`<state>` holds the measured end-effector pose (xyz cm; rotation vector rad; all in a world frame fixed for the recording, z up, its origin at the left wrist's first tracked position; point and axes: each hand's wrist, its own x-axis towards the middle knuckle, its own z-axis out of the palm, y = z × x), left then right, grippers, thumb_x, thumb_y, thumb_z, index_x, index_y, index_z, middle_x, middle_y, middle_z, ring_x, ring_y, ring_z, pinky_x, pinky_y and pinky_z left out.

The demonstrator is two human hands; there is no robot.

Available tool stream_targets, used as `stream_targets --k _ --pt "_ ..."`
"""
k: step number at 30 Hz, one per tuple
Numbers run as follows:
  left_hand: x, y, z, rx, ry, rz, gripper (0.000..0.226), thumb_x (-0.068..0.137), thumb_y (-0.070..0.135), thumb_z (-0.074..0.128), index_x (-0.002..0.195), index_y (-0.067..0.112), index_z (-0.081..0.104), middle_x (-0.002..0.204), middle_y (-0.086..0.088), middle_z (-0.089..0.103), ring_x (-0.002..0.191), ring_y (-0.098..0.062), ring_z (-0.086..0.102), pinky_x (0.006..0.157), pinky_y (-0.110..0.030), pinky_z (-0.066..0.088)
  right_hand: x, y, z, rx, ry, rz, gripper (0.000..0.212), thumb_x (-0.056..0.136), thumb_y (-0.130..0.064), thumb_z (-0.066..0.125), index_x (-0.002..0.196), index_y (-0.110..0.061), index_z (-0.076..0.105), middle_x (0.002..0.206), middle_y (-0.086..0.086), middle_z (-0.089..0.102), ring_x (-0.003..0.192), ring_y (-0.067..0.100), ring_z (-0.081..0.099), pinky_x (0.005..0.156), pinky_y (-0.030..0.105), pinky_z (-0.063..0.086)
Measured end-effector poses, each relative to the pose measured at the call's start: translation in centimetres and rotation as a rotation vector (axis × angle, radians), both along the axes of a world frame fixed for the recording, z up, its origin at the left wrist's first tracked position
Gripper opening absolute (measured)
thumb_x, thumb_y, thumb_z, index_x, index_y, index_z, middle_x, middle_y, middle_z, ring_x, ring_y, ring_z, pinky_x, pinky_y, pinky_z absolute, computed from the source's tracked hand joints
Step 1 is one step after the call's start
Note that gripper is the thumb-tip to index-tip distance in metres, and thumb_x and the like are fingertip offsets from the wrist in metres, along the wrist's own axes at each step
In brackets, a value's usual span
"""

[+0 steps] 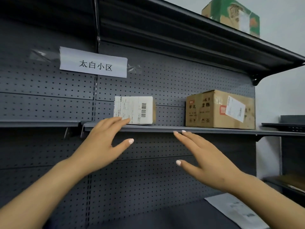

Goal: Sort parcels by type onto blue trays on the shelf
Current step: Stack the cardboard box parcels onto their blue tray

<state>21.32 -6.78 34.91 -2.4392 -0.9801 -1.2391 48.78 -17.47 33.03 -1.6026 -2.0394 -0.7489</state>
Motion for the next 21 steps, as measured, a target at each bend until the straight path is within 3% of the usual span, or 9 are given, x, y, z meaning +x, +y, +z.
stream_targets --k 4,8,15,21 --pt "0.2 -0.7 -0.2 0.057 -0.004 0.15 0.068 0.086 0.069 0.039 0.146 0.04 0.024 0.151 0.016 0.023 0.139 -0.003 0.013 0.111 -0.027 0.012 1.8 1.4 0.4 -0.017 0.031 0.093 0.072 0.091 -0.057 0.041 0.143 -0.048 -0.009 0.157 -0.015 0.0 0.142 0.002 -0.001 0.111 0.017 0.003" --pt "-0.1 -0.9 0.5 0.047 0.035 0.314 0.077 0.082 0.074 0.029 0.149 0.038 0.014 0.155 0.013 0.016 0.141 -0.009 0.013 0.11 -0.025 0.006 1.8 3.4 0.5 -0.026 0.048 0.188 0.073 0.092 -0.057 0.04 0.142 -0.048 -0.012 0.156 -0.017 -0.002 0.142 0.001 -0.004 0.111 0.017 0.001" --pt "0.4 0.3 3.6 -0.117 0.063 0.348 0.078 0.086 0.066 0.04 0.15 0.037 0.006 0.156 0.012 0.016 0.143 -0.011 0.015 0.114 -0.035 0.02 0.1 6.8 1.9 0.001 0.052 0.296 0.074 0.094 -0.056 0.038 0.142 -0.047 -0.017 0.156 -0.017 -0.009 0.137 -0.006 -0.01 0.109 0.018 -0.004" --pt "1.1 2.8 6.4 -0.294 0.032 0.317 0.089 0.085 0.067 0.043 0.147 0.039 -0.015 0.137 0.004 0.047 0.134 -0.02 0.037 0.103 -0.037 0.036 -1.2 9.6 5.0 0.005 0.082 0.316 0.078 0.094 -0.053 0.041 0.143 -0.044 -0.02 0.158 -0.01 -0.009 0.143 0.005 -0.005 0.111 0.022 -0.001"
